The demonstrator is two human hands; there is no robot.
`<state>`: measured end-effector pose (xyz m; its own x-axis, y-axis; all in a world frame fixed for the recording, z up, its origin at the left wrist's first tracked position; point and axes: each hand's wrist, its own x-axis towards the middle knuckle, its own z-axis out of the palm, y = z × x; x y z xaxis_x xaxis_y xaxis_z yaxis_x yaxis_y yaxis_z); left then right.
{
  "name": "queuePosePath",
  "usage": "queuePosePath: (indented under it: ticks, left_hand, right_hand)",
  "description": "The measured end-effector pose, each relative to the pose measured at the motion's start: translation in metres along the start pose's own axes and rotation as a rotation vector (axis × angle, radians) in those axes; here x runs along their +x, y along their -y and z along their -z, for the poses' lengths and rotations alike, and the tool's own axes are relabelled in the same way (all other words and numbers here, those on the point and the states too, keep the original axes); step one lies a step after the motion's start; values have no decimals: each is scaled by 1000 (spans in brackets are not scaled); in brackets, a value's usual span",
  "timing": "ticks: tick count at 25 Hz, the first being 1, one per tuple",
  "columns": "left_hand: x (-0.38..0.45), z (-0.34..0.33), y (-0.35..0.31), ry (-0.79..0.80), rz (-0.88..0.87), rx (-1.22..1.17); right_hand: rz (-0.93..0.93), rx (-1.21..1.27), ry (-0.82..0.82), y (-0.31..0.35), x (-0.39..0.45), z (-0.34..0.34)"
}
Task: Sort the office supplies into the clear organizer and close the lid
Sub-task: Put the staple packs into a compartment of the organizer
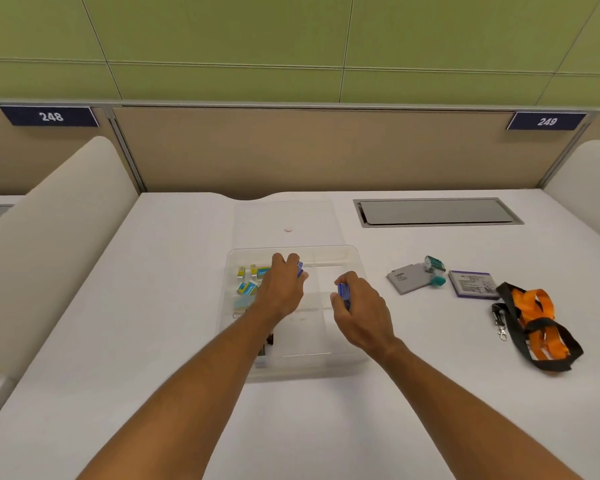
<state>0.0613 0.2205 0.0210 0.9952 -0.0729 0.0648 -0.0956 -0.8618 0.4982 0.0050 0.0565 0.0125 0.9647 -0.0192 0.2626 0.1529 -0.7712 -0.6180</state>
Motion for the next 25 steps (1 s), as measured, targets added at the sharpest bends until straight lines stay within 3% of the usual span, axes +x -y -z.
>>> queuePosePath:
  ticks: [16, 25]
  left_hand:
    - [61, -13, -4, 198, 65, 231]
    - [56, -20, 2, 191, 34, 254]
  right_hand:
    - [14, 70, -7, -38, 41, -7]
    - [8, 80, 18, -34, 50, -10]
